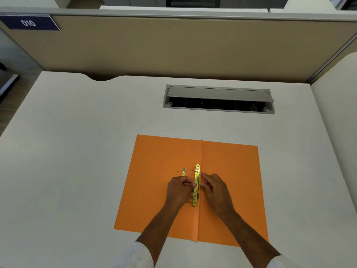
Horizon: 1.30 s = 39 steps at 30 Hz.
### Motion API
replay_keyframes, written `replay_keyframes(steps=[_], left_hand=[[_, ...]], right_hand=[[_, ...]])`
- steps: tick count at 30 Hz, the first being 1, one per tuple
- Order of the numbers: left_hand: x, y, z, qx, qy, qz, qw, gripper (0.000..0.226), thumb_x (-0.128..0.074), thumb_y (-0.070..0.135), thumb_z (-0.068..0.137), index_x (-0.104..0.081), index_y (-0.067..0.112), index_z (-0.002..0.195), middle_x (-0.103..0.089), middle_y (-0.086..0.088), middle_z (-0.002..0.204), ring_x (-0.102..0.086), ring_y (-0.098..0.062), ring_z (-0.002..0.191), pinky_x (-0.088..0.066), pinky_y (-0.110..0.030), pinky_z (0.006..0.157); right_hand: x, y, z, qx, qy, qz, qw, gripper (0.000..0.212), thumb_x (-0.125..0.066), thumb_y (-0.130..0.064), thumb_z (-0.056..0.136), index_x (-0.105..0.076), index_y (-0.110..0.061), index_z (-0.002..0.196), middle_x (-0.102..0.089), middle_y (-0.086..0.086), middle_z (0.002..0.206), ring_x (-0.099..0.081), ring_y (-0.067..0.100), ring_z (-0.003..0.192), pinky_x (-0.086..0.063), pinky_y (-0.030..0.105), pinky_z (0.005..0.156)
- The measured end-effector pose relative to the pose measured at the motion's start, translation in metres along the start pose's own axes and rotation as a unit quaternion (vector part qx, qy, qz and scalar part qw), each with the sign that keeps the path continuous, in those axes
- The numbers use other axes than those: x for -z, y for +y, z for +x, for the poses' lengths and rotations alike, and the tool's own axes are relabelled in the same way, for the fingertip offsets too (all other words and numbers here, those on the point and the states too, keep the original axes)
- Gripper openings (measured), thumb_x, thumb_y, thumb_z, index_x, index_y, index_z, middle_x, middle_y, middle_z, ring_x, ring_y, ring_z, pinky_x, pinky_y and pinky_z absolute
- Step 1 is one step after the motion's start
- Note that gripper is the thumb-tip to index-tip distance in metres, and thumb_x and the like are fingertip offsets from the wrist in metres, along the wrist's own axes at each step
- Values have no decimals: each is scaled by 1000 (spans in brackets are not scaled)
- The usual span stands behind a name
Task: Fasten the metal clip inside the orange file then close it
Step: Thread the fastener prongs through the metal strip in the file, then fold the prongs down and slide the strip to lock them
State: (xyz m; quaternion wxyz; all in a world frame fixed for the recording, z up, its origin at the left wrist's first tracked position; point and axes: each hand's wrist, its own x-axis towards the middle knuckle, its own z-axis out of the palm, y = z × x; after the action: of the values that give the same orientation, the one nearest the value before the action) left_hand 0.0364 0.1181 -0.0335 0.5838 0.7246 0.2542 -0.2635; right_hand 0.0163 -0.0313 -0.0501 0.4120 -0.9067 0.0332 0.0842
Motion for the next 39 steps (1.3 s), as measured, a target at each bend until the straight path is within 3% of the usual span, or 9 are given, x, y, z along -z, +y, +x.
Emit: replay_keyframes(steps=[5,9,15,19,21,23,26,32,39], left_hand=[[-1,1,0,1,18,36,999,6,-73,8,85,-71,7,79,-71,-5,62,-65,-13,50,-61,-33,51],[-4,1,2,-9,32,63,997,9,-74,7,82,-69,8,75,-70,-7,61,-66,-14,48,-63,-37,52],[-7,1,5,-75,44,149,985,15,-74,9,80,-66,13,68,-68,-7,61,-64,-22,54,-61,-44,59],[-7,4,8,-103,52,152,982,10,-74,12,81,-69,14,72,-69,-6,64,-62,-17,55,-56,-35,59],[-8,5,9,-137,60,152,977,4,-72,9,81,-72,12,81,-68,-2,68,-60,-11,58,-52,-24,58],[-9,7,10,-169,66,160,970,11,-70,4,82,-74,11,90,-70,-1,75,-60,-6,65,-45,-6,58],[-11,10,13,-193,68,159,966,18,-68,4,86,-75,10,101,-73,-1,91,-64,-7,78,-44,-2,66],[-13,9,20,-218,82,139,962,10,-72,13,86,-76,11,95,-74,-1,89,-67,-13,80,-54,-23,73],[-12,17,31,-216,97,173,956,5,-69,10,85,-74,9,88,-70,-3,84,-64,-14,75,-53,-25,68]], right_hand=[[0,-4,-6,14,-23,-80,996,49,-59,-19,95,-46,-31,141,-53,-5,99,-52,8,80,-49,26,61],[6,-2,-11,47,-59,-146,986,39,-55,-26,97,-53,-30,136,-51,-4,99,-50,9,79,-44,23,56],[10,-6,-12,36,-112,-252,961,58,-63,-46,89,-43,-32,141,-50,4,109,-54,20,92,-51,34,68],[8,-14,-10,31,-110,-284,952,59,-68,-41,86,-44,-29,139,-51,6,109,-53,24,93,-51,38,68],[7,-17,-11,31,-109,-296,949,58,-68,-39,87,-43,-28,138,-51,7,109,-53,25,93,-50,39,69],[6,-19,-12,30,-108,-303,946,58,-67,-39,87,-41,-28,138,-50,6,110,-53,25,92,-49,39,68],[5,-20,-12,25,-111,-304,946,64,-65,-39,89,-33,-26,143,-50,7,114,-52,25,95,-49,38,68],[3,-20,-13,20,-109,-321,941,74,-64,-41,89,-24,-24,149,-50,8,113,-52,25,93,-48,38,66],[1,-19,-12,24,-115,-325,938,83,-62,-40,91,-12,-26,154,-49,9,111,-51,25,92,-50,39,65]])
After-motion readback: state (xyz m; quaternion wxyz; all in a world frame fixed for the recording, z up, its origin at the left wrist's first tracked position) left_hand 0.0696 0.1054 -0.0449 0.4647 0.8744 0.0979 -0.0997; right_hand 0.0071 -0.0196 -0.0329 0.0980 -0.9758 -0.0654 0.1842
